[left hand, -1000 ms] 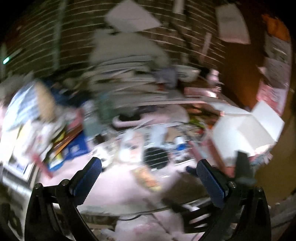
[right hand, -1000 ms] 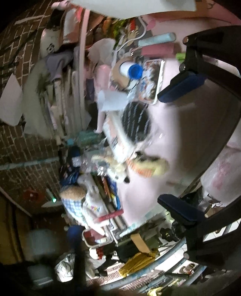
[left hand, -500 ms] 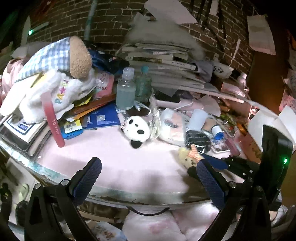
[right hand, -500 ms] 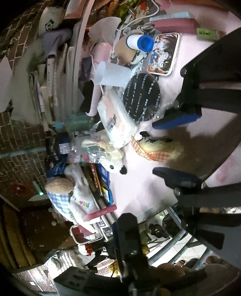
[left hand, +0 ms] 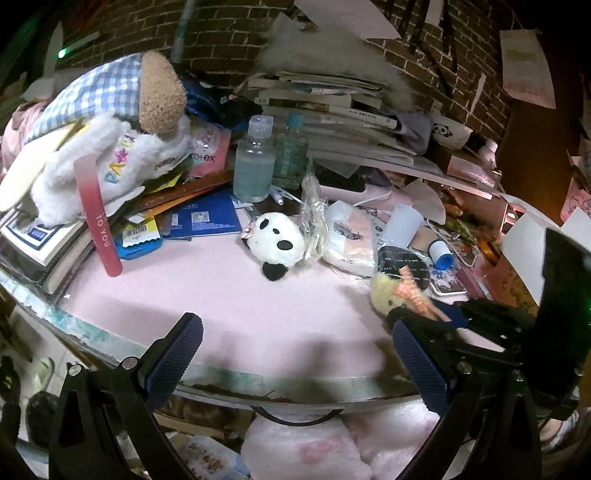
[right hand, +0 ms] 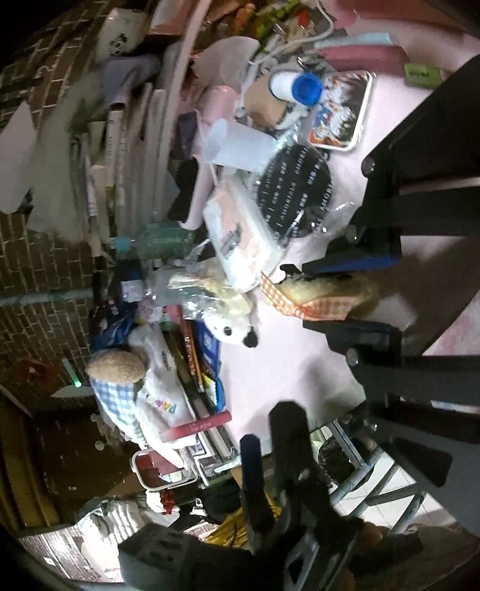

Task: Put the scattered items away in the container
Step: 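Carry the plaid plush into the white box and release it, then grasp the panda plush with the left tool, then carry the panda plush into the white box and open the left tool, then move the left tool back over the desk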

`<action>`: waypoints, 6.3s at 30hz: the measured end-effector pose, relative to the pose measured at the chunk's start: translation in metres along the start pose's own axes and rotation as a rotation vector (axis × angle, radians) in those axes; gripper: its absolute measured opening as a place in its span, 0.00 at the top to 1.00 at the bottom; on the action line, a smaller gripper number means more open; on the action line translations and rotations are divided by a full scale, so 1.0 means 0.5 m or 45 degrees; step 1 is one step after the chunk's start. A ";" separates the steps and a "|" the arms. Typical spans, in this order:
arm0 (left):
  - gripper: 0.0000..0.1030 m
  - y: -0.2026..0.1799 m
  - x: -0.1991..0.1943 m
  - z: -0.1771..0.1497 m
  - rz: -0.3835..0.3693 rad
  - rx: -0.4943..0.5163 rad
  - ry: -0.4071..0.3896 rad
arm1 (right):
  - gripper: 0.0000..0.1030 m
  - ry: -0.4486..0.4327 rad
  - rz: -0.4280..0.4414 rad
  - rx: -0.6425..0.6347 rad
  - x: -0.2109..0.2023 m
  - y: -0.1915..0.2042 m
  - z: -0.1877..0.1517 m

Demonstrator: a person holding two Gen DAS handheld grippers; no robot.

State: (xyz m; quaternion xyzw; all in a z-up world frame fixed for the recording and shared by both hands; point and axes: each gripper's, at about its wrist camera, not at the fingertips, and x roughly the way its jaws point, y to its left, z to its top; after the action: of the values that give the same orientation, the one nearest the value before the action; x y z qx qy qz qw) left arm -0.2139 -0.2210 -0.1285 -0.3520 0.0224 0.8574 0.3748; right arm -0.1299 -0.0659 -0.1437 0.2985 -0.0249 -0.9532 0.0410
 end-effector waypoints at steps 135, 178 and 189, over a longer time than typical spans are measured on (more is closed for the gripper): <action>0.70 -0.271 -0.021 0.234 -0.545 0.368 0.084 | 0.30 0.076 -0.056 0.098 -0.035 -0.066 -0.031; 0.00 -0.652 0.010 0.253 -0.672 0.886 0.306 | 0.30 0.022 -0.034 0.145 -0.054 -0.104 -0.057; 0.00 -0.319 -0.074 0.187 -0.311 0.473 -0.040 | 0.30 -0.021 -0.072 0.163 -0.067 -0.084 -0.075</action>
State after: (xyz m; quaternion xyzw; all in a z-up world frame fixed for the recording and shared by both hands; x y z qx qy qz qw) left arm -0.1464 -0.1015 0.0003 -0.2638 0.1312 0.7921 0.5346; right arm -0.0838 -0.0220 -0.1586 0.2932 -0.0779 -0.9529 -0.0053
